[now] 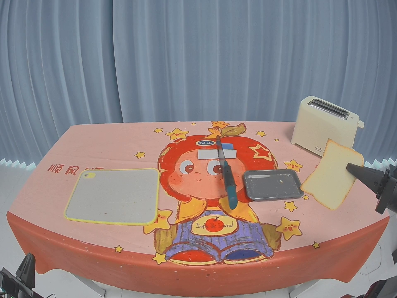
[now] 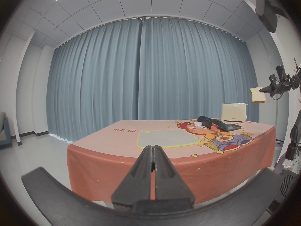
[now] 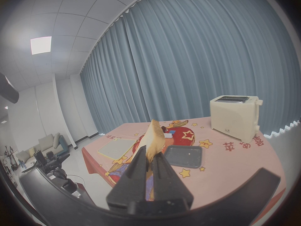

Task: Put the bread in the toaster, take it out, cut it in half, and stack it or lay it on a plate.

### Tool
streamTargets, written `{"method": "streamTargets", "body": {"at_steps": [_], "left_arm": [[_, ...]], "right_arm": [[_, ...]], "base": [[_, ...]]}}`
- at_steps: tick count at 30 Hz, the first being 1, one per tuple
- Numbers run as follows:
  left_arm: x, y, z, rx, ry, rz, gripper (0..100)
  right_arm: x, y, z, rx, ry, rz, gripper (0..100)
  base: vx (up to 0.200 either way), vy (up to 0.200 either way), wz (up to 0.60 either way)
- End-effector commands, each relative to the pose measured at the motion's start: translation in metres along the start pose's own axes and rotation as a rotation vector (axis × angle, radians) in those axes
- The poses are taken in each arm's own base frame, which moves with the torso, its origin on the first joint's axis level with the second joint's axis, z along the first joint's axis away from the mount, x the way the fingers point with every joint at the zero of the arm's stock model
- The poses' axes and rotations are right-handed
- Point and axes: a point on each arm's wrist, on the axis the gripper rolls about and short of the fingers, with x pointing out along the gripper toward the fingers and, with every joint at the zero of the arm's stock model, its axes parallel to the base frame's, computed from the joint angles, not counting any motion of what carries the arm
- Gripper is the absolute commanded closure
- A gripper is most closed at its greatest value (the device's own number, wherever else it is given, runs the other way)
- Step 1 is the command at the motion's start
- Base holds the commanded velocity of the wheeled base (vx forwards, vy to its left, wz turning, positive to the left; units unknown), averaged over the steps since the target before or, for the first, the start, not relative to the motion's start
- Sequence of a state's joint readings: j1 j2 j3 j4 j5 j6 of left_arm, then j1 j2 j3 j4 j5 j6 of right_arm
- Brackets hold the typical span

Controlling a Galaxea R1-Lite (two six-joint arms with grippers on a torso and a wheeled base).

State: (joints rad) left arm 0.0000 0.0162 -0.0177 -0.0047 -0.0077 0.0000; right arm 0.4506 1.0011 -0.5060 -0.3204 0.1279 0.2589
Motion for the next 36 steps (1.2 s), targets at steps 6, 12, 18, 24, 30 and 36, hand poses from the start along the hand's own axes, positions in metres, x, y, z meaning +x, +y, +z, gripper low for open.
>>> {"method": "streamTargets", "body": {"at_steps": [6, 12, 18, 24, 30, 36], "left_arm": [[0.000, 0.000, -0.005, 0.000, 0.002, 0.000, 100], [0.000, 0.000, -0.005, 0.000, 0.002, 0.000, 100], [0.000, 0.000, -0.005, 0.000, 0.002, 0.000, 100], [0.000, 0.000, -0.005, 0.000, 0.002, 0.000, 100], [0.000, 0.000, -0.005, 0.003, 0.002, -0.002, 100], [0.000, 0.000, -0.005, 0.002, 0.002, -0.002, 100]], "right_arm": [[0.003, 0.001, -0.001, 0.035, 0.010, 0.011, 100], [0.007, 0.006, -0.003, 0.070, 0.032, 0.043, 100], [0.014, 0.009, -0.005, 0.118, 0.065, 0.059, 100], [0.021, 0.013, -0.005, 0.177, 0.089, 0.079, 100], [0.036, 0.020, -0.009, 0.247, 0.130, 0.114, 100], [0.057, 0.022, -0.011, 0.317, 0.122, 0.126, 100]], "base": [[0.000, 0.200, 0.00], [0.000, 0.200, 0.00], [0.000, 0.200, 0.00], [0.000, 0.200, 0.00], [0.000, 0.167, 0.00], [0.000, 0.000, 0.00]]}}
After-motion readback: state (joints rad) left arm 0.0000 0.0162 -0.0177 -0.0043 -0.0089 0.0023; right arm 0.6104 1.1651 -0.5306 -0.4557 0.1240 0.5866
